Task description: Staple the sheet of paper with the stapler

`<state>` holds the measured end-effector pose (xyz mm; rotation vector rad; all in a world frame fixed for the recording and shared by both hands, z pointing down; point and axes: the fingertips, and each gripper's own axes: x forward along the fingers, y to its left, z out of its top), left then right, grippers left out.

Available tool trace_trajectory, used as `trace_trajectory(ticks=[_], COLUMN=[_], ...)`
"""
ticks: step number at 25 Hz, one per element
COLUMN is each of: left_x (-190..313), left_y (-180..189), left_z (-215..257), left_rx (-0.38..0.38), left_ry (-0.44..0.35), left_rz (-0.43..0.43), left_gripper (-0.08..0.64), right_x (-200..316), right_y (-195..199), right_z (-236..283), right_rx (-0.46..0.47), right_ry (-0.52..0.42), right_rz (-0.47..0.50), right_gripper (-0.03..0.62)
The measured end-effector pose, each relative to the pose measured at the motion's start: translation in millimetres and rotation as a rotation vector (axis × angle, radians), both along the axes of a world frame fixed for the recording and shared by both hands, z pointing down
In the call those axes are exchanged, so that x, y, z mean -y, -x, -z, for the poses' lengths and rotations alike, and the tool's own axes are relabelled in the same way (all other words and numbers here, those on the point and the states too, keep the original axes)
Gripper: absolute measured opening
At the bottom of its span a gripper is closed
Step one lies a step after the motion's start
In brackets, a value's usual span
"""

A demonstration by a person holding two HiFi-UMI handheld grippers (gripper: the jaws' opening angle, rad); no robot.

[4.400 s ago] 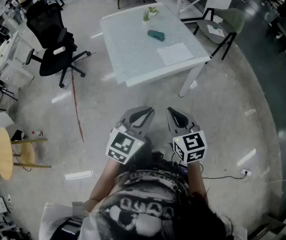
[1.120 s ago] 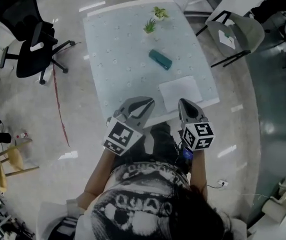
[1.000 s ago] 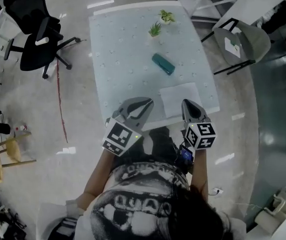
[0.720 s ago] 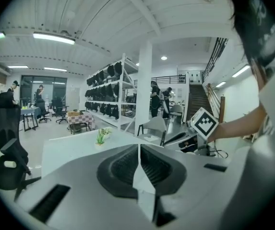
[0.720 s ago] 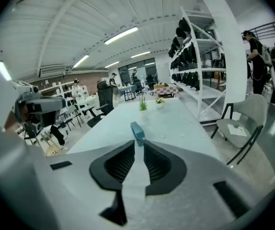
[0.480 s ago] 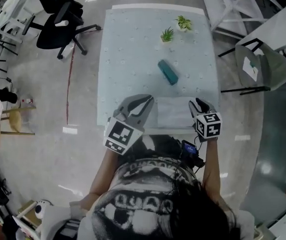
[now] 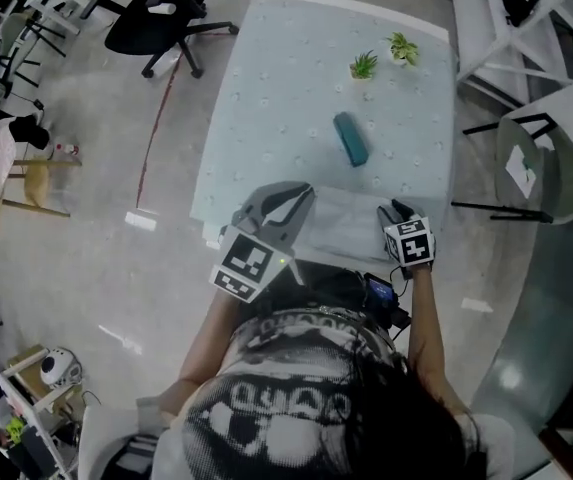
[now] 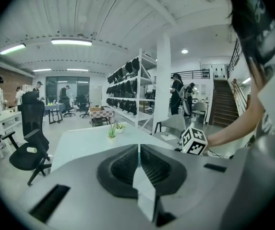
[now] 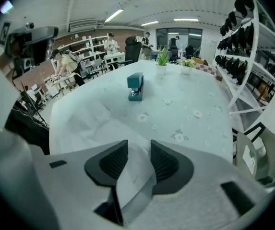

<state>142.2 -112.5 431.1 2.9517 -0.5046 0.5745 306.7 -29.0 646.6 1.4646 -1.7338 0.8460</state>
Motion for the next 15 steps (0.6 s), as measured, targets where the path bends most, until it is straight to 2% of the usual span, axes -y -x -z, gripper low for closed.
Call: trace_trajectory(ticks=[3, 8, 11, 15], left_x=[-3, -5, -5, -3], left_y=[3, 10, 12, 12], left_z=[-3, -6, -6, -1], left_rx=[0.004, 0.002, -0.002, -0.011], left_ry=[0.000, 0.000, -0.003, -0.016], left_rz=[0.031, 0.073, 0.089, 0.101], left_gripper=[0.009, 0.011, 0.009, 0.009], right_x=[1, 0, 0, 3], right_y=[-1, 5, 7, 3], right_z=[-2, -3, -2, 1], right_rx=[0.000, -0.013, -0.023, 0.023], right_ry=[-0.012, -0.025, -0.033, -0.041], right_rz=[0.014, 0.048, 0.051, 0.035], right_gripper=[0.136, 0.029, 0.028, 0.032])
